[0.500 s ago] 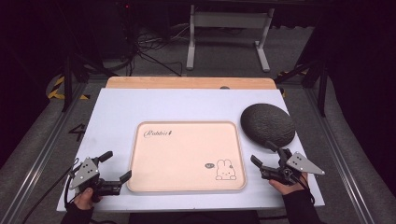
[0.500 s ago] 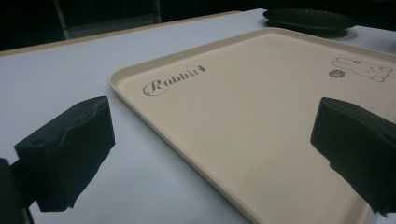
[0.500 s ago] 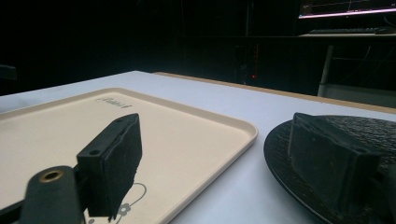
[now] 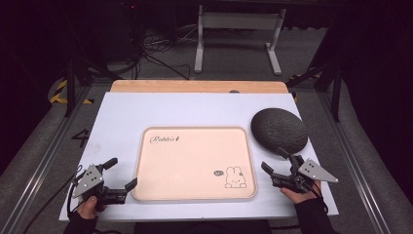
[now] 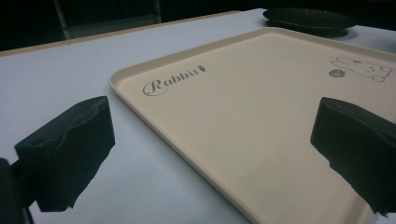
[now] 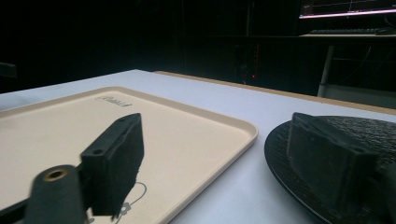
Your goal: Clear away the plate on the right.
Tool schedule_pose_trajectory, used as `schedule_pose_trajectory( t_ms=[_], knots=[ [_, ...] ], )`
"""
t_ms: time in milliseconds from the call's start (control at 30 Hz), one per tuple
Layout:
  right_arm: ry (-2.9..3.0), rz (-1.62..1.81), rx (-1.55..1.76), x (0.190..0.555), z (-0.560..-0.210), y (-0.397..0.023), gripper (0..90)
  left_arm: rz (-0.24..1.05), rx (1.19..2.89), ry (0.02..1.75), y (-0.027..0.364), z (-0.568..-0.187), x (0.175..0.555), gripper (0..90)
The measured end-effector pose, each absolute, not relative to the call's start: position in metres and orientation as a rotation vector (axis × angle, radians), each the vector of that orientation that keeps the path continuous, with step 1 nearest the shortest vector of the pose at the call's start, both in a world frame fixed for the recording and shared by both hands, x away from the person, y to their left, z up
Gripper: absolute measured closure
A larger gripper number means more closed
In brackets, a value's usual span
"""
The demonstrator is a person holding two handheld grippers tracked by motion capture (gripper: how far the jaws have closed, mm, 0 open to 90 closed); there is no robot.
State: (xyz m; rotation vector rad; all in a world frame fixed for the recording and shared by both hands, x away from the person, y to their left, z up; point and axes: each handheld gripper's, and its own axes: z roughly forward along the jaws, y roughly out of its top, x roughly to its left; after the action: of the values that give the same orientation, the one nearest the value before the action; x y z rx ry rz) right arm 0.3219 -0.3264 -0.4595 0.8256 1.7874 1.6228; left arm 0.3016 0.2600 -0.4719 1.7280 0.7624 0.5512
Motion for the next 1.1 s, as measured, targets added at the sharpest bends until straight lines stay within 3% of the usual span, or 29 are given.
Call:
schedule_pose_trajectory(
  t_ms=[1100],
  knots=[
    [1.822,0.932,0.283,0.312,-0.433,-0.313,38.8,0.548,1.729,0.763,0.260,-0.472,0.302,0.5]
  ],
)
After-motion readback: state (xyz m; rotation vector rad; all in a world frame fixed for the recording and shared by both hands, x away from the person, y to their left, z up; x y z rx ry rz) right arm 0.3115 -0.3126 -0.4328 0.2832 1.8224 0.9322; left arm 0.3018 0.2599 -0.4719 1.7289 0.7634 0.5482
